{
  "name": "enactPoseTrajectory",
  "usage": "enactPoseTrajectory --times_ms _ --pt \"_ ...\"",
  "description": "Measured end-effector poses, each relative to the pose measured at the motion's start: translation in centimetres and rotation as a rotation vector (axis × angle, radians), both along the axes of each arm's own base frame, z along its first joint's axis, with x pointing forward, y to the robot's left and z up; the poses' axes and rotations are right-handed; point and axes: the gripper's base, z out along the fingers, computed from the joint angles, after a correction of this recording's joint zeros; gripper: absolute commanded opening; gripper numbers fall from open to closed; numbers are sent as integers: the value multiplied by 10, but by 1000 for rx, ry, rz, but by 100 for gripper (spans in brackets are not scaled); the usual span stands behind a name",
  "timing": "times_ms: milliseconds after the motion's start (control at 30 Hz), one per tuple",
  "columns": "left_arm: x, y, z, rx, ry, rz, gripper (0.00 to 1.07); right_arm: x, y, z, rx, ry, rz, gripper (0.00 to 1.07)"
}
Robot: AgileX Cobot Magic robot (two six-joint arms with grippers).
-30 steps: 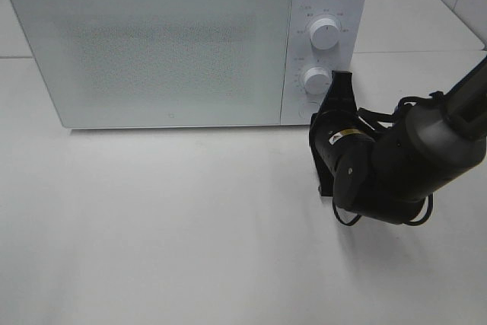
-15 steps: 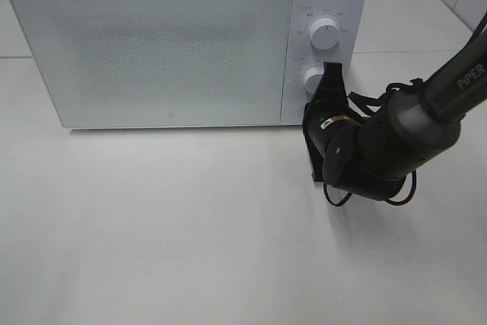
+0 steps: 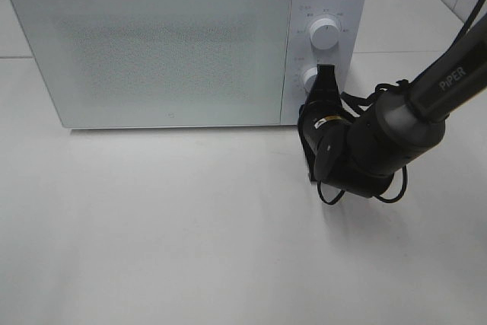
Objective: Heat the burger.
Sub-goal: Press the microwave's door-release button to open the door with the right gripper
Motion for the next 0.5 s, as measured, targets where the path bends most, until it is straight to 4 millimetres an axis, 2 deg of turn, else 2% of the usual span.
enactPoseTrajectory --times_ms 500 --pt "0 0 0 0 0 0 100 10 7 -1 -4 -7 -46 0"
